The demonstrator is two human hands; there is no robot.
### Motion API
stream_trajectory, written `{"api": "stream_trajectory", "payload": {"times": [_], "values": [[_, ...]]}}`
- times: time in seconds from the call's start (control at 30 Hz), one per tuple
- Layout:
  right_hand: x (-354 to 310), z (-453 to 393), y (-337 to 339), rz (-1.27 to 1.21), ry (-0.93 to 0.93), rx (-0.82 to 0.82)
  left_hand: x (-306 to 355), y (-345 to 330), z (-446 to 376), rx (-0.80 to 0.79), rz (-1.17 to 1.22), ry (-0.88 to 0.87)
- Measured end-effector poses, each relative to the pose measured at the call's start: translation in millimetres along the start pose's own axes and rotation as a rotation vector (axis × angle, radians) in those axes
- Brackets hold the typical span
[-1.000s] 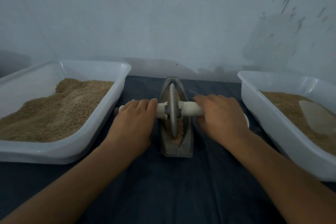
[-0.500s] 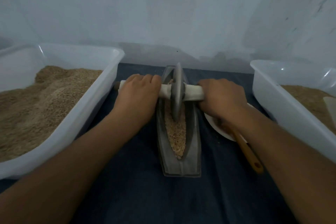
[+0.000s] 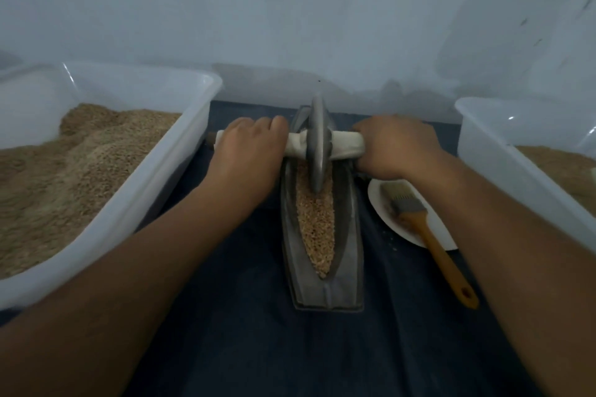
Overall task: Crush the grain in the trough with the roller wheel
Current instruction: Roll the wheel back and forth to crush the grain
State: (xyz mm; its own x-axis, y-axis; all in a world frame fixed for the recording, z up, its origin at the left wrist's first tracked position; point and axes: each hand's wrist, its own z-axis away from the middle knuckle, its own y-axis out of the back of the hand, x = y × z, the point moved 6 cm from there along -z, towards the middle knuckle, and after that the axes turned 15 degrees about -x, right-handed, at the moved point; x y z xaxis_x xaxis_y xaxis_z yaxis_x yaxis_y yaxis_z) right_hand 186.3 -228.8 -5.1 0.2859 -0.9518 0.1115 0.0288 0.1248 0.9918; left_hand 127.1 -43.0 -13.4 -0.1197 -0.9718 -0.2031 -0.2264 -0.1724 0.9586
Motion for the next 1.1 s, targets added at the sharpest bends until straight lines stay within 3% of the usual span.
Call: {"api": "stream_trajectory", "payload": {"times": [0.13,0.4,0.73,0.97,1.1], "values": [[-1,37,-12,-0.106,-0.001,0.018,13,9,26,0.03,-0.034,-0.062],[-16,104,-7,-0.091,0.062,0.169,14,22,91,-0.008,0.102,-0.12],[-17,115,-14,-0.084,0.075,0.283,20,18,89,0.004,0.079,-0.112],[-11,51,-8,-0.03,0.011,0.171,9,1,43,0.005,0.013,-0.061],[0,17,-11,-0.079,-0.056,0.0,8,3,6,0.004,-0.033,-0.05]]}}
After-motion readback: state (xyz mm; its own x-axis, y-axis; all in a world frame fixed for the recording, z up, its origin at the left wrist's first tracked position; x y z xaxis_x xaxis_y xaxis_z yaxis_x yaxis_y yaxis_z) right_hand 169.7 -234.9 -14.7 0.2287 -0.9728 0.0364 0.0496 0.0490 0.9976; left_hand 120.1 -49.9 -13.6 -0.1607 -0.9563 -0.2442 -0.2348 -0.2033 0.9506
